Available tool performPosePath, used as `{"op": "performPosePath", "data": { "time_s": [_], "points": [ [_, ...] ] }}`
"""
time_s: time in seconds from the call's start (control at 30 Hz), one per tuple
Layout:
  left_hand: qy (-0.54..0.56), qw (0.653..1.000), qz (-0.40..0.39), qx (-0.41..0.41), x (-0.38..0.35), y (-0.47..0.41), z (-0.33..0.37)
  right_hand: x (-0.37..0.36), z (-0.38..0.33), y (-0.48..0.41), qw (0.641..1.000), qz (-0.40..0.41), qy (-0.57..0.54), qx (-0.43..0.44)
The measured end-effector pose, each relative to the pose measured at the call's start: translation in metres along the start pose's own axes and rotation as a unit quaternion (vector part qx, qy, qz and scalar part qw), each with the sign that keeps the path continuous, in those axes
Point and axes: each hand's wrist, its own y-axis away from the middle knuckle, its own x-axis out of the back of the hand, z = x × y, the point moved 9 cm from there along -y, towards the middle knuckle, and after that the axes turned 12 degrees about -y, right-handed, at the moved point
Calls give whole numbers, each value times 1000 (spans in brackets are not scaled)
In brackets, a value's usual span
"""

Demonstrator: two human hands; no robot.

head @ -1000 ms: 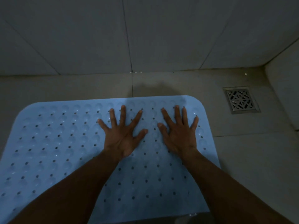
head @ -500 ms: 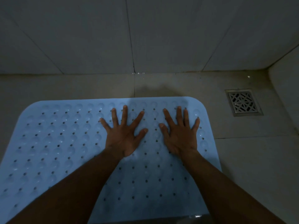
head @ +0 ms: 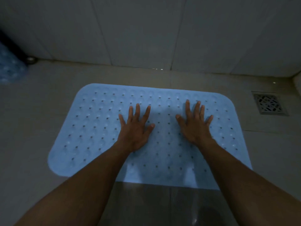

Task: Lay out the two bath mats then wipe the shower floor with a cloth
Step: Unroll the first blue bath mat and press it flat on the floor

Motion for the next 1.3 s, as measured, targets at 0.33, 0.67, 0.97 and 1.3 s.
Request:
{"op": "performPosePath", "data": {
  "time_s": [0.33,0.67,0.97,1.3],
  "points": [
    [-49,995,-34,85,-12,76,-161,-138,-162,94,994,-69,20,80],
    [-69,995,1,78,-15,81,-175,-141,-162,96,993,7,81,80],
    [-70,994,-1,79,-14,81,-175,-139,-165,96,994,3,74,81],
    [-56,993,-55,91,-16,82,-173,-130,-158,97,991,-83,-42,91]
  ]
}}
